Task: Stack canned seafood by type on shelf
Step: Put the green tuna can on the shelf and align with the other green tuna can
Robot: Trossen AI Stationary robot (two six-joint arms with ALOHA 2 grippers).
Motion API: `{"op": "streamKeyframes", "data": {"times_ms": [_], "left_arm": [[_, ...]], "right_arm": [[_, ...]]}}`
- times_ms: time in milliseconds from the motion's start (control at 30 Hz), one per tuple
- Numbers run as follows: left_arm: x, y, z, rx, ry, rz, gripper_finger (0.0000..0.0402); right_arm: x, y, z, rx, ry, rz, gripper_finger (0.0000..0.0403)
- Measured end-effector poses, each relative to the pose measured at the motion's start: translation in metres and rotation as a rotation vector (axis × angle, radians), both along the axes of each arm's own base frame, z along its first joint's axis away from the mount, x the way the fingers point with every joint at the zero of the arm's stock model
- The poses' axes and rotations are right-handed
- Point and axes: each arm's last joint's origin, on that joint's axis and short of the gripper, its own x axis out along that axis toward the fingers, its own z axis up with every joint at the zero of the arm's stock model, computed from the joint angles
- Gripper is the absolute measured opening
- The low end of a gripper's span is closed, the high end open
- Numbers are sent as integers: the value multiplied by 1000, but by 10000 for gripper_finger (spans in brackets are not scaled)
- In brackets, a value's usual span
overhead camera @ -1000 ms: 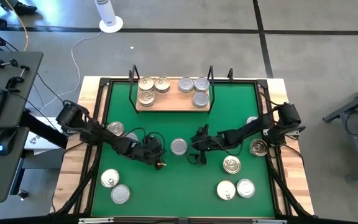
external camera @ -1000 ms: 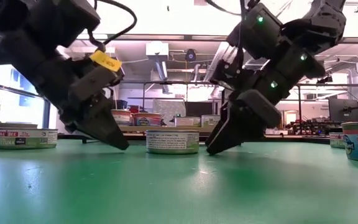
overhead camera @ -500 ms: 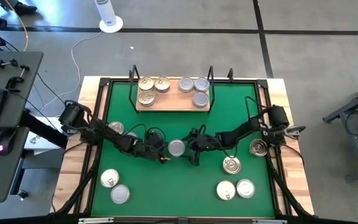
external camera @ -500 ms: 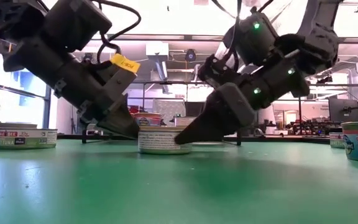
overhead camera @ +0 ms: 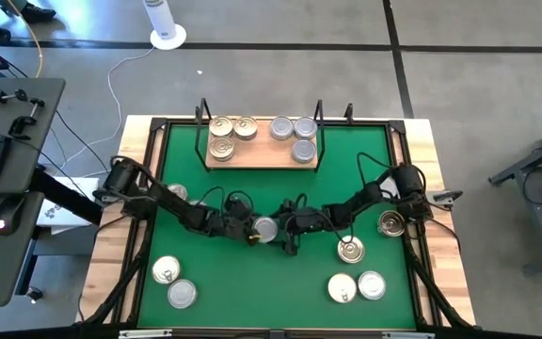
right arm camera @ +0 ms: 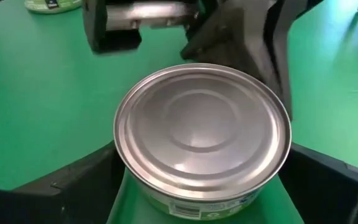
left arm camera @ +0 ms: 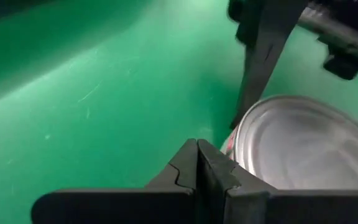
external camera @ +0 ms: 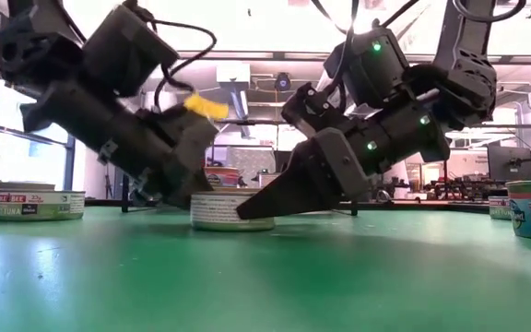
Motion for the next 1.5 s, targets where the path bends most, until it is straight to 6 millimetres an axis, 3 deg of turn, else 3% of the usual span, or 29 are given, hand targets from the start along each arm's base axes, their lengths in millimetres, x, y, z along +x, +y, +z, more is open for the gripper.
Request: {"op": "streamKeyframes", "data": {"times_ms": [133, 333, 467, 600, 833, 1133, 1333, 1500], "left_arm": [[-6, -1, 20, 19, 24, -30, 0], [-30, -6, 51, 19, 111, -47, 0], [-43, -14, 63, 46, 114, -40, 0], [-49, -23, 64, 79, 103, -31, 0], [-52, -29, 64, 119, 69, 3, 0], [-49, -26, 68, 179, 10, 73, 0], [-24, 4, 85, 266, -42, 61, 0], [3, 64, 106, 270, -114, -52, 0]], "right_arm": [[-1, 4, 0, -3, 6, -22, 366], [-2, 8, 0, -31, 2, -124, 353], [-5, 12, 6, -58, 6, -155, 351], [-6, 12, 25, -64, -29, -179, 350], [-9, -9, 64, -64, -60, -271, 349], [-4, -44, 73, -36, -36, -458, 349], [9, -72, 87, -64, 49, -561, 349], [11, -97, 94, -78, 69, -618, 349]]}}
